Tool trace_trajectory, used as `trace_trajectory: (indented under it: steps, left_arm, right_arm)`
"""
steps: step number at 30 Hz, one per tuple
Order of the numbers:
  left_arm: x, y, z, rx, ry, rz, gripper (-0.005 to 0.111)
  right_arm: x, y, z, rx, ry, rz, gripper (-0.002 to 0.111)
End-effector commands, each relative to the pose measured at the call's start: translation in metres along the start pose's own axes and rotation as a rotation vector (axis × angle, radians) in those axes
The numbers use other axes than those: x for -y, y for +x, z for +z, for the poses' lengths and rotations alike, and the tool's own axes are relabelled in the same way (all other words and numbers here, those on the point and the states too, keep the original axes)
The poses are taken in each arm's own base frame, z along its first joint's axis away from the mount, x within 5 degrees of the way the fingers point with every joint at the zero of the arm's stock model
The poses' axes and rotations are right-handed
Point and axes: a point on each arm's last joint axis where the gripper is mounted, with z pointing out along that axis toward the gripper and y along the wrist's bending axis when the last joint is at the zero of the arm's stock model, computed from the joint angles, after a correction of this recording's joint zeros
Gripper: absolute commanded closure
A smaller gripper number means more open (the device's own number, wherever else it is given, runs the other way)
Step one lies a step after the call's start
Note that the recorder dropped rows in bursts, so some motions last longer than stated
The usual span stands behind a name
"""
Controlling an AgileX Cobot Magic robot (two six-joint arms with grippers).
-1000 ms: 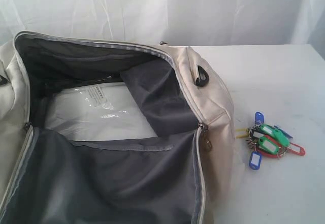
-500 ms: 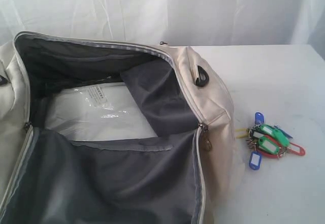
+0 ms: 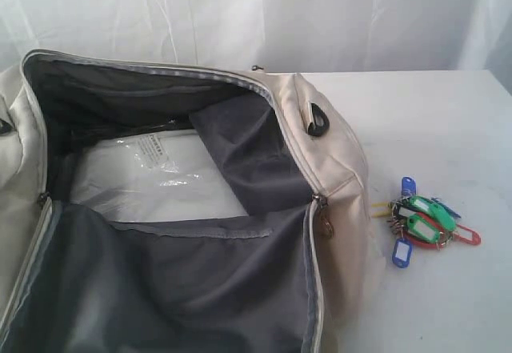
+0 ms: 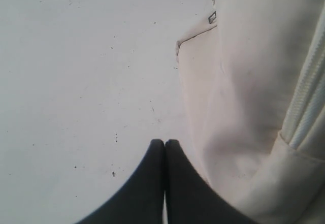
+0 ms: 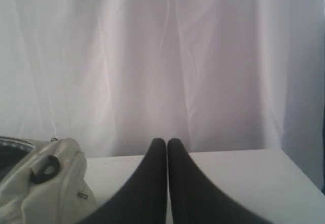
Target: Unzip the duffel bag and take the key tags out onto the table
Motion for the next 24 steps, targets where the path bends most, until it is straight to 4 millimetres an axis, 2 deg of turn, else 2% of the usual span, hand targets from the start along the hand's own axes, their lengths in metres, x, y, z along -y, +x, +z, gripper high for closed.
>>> trace_trajectory:
  steps: [1,5,18,22,24]
  left_arm:
    - [0.001,0.004,0.001,-0.025,0.01,-0.003,0.107]
    - [0.001,0.004,0.001,-0.025,0.01,-0.003,0.107]
    - [0.001,0.004,0.001,-0.025,0.01,-0.003,0.107]
    - [0.001,0.004,0.001,-0.025,0.01,-0.003,0.107]
    - [0.001,0.004,0.001,-0.025,0.01,-0.003,0.107]
  right_arm:
    - [0.003,0.016,0.0,-0.039,0.035,0.006,0.107]
    - [0.003,0.028,0.0,-0.074,0.03,0.021,0.107]
    - [0.003,0.028,0.0,-0.075,0.032,0.007,0.107]
    - [0.003,0.032,0.0,-0.112,0.027,-0.109,0.107]
    - [0.006,0.032,-0.001,-0.128,0.058,-0.091,0.107]
